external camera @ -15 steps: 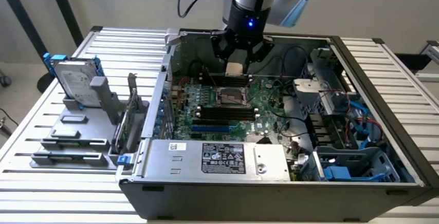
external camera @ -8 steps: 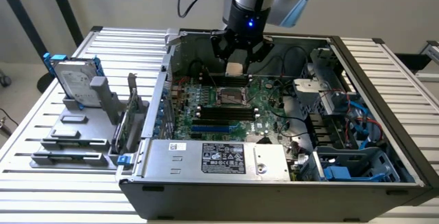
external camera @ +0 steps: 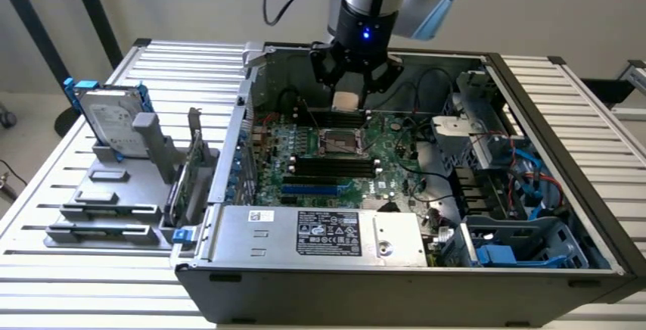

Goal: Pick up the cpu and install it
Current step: 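Place the cpu into insertion slot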

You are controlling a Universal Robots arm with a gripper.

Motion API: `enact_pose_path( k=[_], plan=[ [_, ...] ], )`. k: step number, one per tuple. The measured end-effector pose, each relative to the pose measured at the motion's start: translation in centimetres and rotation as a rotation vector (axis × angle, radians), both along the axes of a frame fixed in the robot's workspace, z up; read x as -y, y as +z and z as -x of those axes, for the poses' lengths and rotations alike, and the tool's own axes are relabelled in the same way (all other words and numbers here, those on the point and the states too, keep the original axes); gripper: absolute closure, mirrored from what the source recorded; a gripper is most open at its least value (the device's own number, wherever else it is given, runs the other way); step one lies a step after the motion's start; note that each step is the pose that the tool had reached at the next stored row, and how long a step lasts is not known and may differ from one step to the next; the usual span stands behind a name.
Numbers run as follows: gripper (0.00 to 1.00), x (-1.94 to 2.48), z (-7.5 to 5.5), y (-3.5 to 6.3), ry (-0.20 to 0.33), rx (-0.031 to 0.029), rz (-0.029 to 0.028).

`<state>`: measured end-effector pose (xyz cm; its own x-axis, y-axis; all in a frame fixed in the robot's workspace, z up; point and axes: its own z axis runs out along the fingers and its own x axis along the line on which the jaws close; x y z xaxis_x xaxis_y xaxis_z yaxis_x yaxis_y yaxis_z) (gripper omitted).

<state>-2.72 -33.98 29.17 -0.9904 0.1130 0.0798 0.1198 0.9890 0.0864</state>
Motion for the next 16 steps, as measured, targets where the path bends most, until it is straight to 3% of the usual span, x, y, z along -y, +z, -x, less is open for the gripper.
enact_pose_path(
  k=[16],
  plan=[
    [0.46, 0.00, 0.00, -0.03, -0.292, 0.0000, 0.0000]
  ],
)
